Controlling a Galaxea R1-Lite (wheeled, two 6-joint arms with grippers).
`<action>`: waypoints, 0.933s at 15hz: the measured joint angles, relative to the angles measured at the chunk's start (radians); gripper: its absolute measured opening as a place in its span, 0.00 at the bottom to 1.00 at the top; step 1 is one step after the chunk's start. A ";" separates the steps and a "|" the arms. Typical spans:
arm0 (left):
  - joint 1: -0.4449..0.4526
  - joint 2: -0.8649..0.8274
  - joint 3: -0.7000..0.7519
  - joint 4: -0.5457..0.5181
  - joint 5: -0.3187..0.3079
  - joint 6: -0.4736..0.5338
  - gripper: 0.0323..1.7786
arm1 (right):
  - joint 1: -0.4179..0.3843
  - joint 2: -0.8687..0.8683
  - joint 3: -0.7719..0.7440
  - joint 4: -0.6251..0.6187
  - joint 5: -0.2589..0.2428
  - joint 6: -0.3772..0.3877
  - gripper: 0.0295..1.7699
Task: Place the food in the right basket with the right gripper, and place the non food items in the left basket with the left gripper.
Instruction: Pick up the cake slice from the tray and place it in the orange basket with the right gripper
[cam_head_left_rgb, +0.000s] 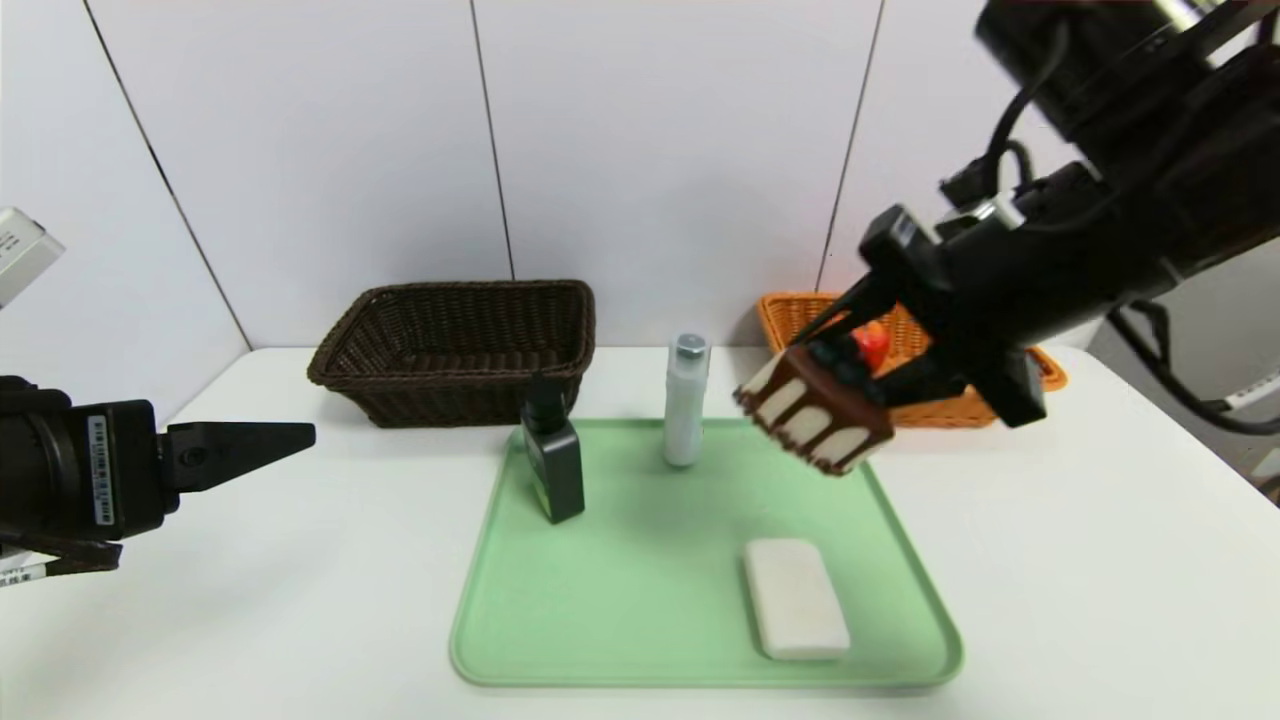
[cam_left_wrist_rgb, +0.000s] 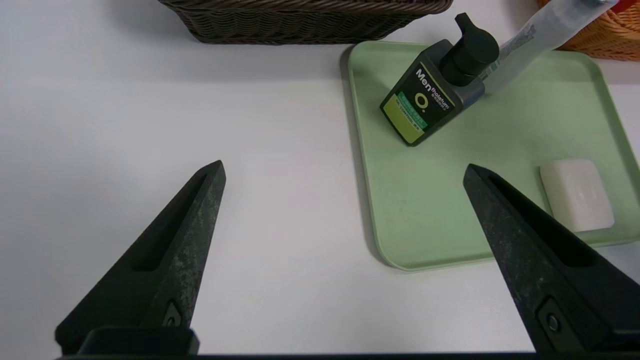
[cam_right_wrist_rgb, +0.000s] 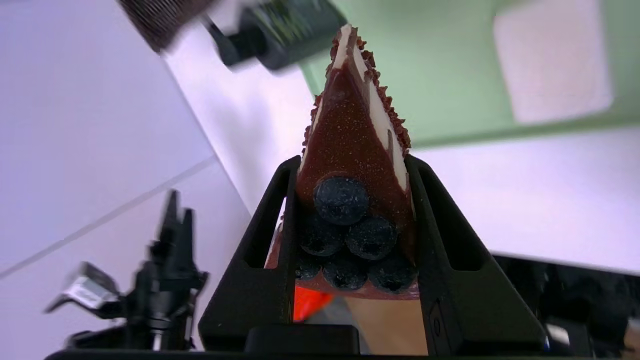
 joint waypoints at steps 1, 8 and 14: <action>0.000 -0.001 0.000 0.000 0.000 0.000 0.95 | -0.067 -0.024 0.000 -0.022 -0.001 -0.025 0.37; -0.001 -0.003 -0.006 -0.007 -0.003 0.001 0.95 | -0.533 0.065 0.003 -0.217 -0.014 -0.097 0.36; -0.001 -0.009 -0.003 -0.007 -0.008 -0.002 0.95 | -0.670 0.344 0.001 -0.369 -0.103 -0.105 0.36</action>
